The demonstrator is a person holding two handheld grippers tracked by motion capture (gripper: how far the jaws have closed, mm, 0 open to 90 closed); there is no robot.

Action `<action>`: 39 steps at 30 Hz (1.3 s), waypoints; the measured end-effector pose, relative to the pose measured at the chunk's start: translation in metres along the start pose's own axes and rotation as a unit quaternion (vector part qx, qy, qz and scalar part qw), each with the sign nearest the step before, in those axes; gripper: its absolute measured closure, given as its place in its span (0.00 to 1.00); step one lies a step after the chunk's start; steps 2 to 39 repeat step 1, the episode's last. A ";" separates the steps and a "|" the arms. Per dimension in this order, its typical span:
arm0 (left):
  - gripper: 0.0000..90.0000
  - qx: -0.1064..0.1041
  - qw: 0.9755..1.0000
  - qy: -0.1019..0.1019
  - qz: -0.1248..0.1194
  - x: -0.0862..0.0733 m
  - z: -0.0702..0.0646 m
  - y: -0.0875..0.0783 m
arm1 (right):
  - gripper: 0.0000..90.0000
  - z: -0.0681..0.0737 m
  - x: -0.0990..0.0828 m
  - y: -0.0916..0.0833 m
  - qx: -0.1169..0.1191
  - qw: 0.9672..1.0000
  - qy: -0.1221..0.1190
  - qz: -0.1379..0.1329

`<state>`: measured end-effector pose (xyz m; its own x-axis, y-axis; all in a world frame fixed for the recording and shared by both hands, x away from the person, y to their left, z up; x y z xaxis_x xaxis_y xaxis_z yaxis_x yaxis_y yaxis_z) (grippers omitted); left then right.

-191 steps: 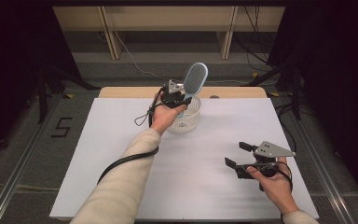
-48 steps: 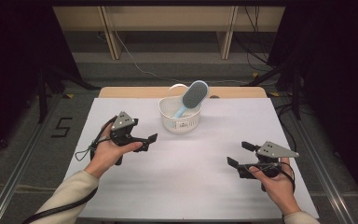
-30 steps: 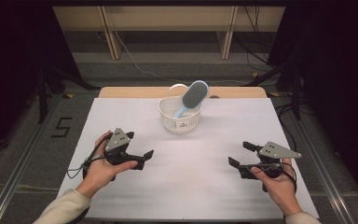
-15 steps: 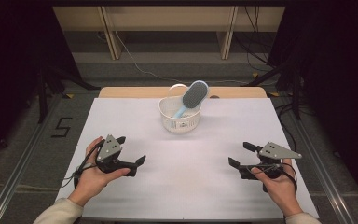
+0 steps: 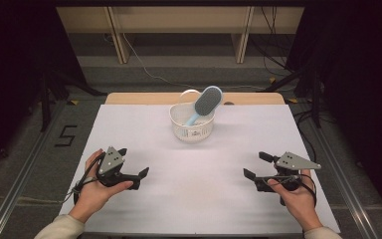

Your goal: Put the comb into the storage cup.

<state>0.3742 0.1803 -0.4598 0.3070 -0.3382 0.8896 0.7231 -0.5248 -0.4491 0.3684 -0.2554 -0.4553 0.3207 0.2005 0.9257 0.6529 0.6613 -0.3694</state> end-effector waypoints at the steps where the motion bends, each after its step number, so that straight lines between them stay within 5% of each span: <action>1: 0.02 -0.001 1.000 -0.001 0.001 0.000 0.000 0.000 | 0.18 0.000 0.000 0.000 0.001 1.000 0.000 0.001; 39: 0.02 -0.001 1.000 -0.001 0.001 0.000 0.000 0.000 | 0.18 0.000 0.000 0.000 0.001 1.000 0.000 0.001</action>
Point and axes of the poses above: each handheld gripper's, and its own axes: y roughly forward along the jaws, x roughly out of its top, z roughly to its left, the point moved 4 cm from there along y, roughly forward along the jaws, and after that the axes turned 2 degrees about y, right-handed, at the moved point
